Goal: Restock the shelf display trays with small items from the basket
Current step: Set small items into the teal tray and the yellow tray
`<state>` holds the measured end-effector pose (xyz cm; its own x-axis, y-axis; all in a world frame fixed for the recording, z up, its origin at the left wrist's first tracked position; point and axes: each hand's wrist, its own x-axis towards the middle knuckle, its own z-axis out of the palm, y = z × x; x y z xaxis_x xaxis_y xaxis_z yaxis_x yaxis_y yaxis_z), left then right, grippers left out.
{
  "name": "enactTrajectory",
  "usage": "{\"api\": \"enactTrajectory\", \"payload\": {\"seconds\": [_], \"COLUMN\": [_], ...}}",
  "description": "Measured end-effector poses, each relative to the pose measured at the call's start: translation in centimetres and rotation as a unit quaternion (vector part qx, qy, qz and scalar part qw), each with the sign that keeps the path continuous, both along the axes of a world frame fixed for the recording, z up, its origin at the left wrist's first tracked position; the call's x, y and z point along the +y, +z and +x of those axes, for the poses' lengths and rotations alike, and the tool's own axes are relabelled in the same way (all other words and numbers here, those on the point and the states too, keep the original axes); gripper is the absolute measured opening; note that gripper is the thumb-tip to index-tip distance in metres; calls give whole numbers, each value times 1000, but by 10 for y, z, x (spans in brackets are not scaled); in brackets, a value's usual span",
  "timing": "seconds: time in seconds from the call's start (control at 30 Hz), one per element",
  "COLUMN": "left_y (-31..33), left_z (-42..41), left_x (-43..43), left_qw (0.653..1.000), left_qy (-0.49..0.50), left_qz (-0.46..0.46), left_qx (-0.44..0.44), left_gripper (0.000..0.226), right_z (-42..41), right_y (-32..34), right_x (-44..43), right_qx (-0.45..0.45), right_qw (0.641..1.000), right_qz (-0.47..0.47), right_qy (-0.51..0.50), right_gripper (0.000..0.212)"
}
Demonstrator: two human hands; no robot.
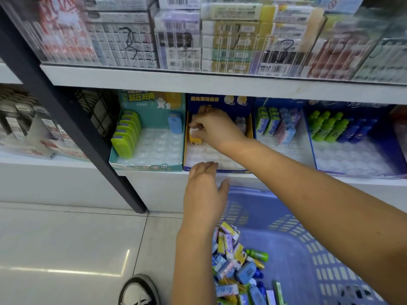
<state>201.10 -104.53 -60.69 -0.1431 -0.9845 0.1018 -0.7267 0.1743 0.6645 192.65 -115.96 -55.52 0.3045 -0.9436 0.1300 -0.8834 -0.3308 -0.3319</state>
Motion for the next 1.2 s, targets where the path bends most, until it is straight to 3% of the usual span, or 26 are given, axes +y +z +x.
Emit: {"api": "enactTrajectory", "payload": {"seconds": [0.13, 0.23, 0.3, 0.37, 0.47, 0.6, 0.7, 0.77, 0.9, 1.0, 1.13, 1.2], "left_y": [-1, 4, 10, 17, 17, -20, -71, -104, -152, -172, -184, -184], "left_z": [0, 2, 3, 3, -6, -40, -68, -79, -84, -85, -90, -94], "left_x": [-2, -2, 3, 11, 21, 28, 46, 60, 75, 79, 72, 69], "left_qw": [1000, 1000, 999, 991, 989, 992, 950, 922, 887, 855, 828, 817], "left_qy": [-3, -10, 18, 64, 56, -55, -165, -218, -275, -303, -310, -310], "left_qz": [-6, -2, -27, -77, -64, 109, 242, 267, 251, 223, 196, 198], "left_qx": [-6, -9, 27, 92, 124, -13, -110, -177, -272, -356, -424, -444], "left_gripper": [49, 48, 40, 25, 14, 15, 22, 33, 36, 29, 29, 29], "right_z": [-3, 0, -5, -22, -66, -121, -142, -147, -148, -144, -139, -142], "right_y": [-4, 5, 13, 17, 1, -67, -133, -175, -228, -245, -261, -264], "right_x": [3, 0, 7, 34, 94, 160, 195, 213, 235, 240, 242, 241], "right_qx": [-8, 20, 8, 1, -54, 12, 18, 24, 6, -2, -17, -2], "right_qw": [999, 1000, 999, 1000, 998, 975, 931, 915, 904, 920, 927, 923], "right_qz": [-32, 3, 39, 7, -13, 210, 347, 385, 406, 380, 363, 368], "right_qy": [-20, -11, -10, -1, -15, -72, -112, -120, -131, -96, -94, -110], "right_gripper": [21, 24, 30, 35, 19, 16, 25, 29, 31, 32, 12, 15]}}
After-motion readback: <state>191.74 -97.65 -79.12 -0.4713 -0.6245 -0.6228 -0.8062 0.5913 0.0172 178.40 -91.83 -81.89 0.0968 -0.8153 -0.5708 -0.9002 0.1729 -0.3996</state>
